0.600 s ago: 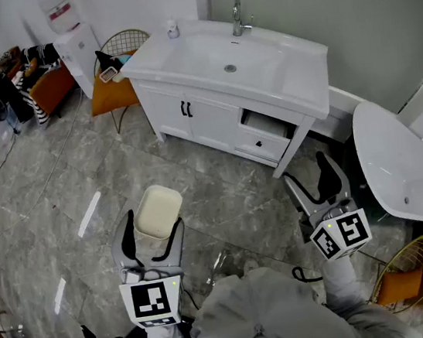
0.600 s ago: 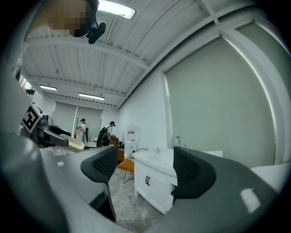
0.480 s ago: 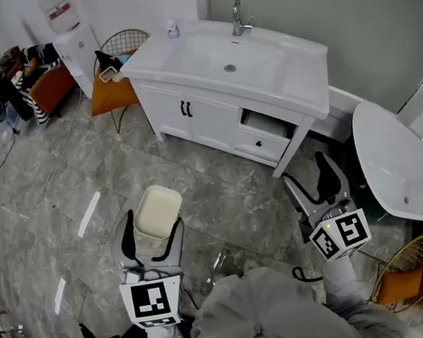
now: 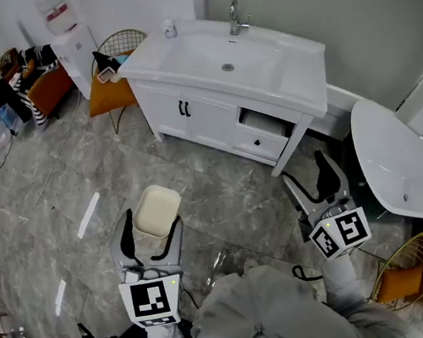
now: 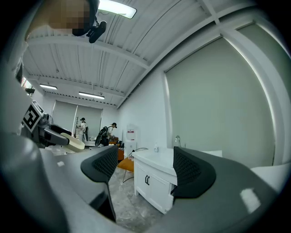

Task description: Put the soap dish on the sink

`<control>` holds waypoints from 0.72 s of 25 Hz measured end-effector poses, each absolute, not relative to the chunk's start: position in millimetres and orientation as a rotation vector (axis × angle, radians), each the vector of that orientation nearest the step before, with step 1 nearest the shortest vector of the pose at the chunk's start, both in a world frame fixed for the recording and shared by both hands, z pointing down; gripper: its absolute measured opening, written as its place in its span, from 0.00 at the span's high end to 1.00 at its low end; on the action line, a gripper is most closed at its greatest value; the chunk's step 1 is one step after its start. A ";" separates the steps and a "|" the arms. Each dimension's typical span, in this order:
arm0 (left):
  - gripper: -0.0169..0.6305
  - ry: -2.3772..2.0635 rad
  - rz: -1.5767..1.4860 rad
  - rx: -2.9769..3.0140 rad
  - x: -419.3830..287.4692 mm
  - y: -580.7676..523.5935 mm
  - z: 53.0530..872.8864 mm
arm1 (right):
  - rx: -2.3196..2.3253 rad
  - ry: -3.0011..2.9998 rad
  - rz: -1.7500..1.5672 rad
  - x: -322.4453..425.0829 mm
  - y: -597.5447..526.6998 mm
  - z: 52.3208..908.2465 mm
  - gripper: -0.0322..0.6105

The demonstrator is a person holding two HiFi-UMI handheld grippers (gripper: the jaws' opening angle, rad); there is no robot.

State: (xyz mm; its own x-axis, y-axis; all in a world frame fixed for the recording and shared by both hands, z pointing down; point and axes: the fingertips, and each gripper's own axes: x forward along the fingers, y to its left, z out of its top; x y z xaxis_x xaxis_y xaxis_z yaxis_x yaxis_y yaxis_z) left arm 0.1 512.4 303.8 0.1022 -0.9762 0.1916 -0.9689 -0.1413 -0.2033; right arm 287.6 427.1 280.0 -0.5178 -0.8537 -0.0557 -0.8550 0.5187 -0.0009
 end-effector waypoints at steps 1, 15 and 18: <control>0.31 2.038 -0.432 -2.313 1.1 511.7 303.3 | -1.517 2.695 0.041 288.0 426.9 280.3 0.36; 0.31 2.035 -0.422 -2.321 -14.9 514.8 303.1 | -1.481 2.713 0.026 263.7 433.0 278.1 0.36; 0.31 2.036 -0.426 -2.338 -21.1 518.6 304.9 | -1.487 2.708 0.024 255.7 438.2 279.2 0.36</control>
State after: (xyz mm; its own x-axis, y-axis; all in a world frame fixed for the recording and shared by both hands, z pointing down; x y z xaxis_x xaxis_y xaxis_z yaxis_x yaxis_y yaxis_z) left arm -21.1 518.6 304.9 0.1166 -0.9737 0.1956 -0.9704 -0.1536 -0.1863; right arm 255.7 438.2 279.2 -0.5356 -0.8428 -0.0534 -0.8436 0.5369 -0.0113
